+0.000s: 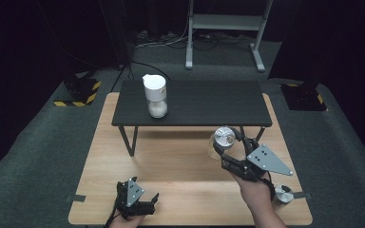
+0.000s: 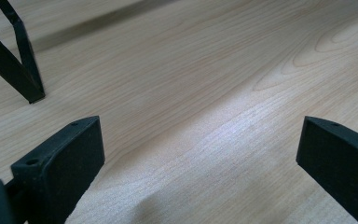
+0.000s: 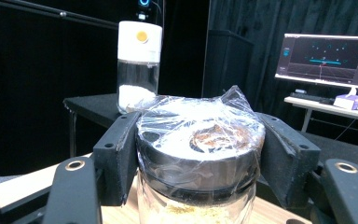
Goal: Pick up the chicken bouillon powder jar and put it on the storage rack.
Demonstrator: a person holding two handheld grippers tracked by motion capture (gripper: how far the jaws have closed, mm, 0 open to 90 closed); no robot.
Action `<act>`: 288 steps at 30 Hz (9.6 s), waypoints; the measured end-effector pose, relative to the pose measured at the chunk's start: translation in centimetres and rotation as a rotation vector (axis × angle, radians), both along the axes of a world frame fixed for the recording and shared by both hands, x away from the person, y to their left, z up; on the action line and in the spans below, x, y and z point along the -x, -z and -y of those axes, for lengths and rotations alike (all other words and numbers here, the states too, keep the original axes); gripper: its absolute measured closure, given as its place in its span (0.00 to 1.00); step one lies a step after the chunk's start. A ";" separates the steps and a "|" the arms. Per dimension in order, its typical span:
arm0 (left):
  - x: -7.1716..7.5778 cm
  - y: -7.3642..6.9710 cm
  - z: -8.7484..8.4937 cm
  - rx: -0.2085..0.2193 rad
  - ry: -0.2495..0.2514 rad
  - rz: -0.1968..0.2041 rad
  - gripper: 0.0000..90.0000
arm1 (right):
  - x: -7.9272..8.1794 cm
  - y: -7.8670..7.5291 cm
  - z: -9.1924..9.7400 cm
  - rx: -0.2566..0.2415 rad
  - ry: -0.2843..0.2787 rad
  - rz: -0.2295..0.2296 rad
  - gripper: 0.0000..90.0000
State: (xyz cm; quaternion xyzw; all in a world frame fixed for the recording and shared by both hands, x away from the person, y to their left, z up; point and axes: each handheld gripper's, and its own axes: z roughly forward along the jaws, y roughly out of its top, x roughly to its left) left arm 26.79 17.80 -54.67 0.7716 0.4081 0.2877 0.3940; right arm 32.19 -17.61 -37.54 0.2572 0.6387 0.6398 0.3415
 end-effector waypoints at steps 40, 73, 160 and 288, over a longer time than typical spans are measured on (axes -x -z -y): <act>0.0 0.0 -0.1 0.009 0.011 0.000 0.01 | -2.3 -3.7 -1.8 -0.034 0.086 0.098 0.38; 0.1 0.0 -0.3 0.024 0.013 0.004 0.01 | -6.4 -4.6 -3.9 -0.037 0.128 0.090 0.38; 0.2 0.0 -0.6 0.056 0.019 0.000 0.01 | -12.4 -3.7 -4.8 -0.079 0.161 -0.009 0.37; 0.4 0.0 -0.1 -0.001 0.030 0.013 0.01 | 2.4 17.1 -1.5 0.466 0.116 -0.340 0.00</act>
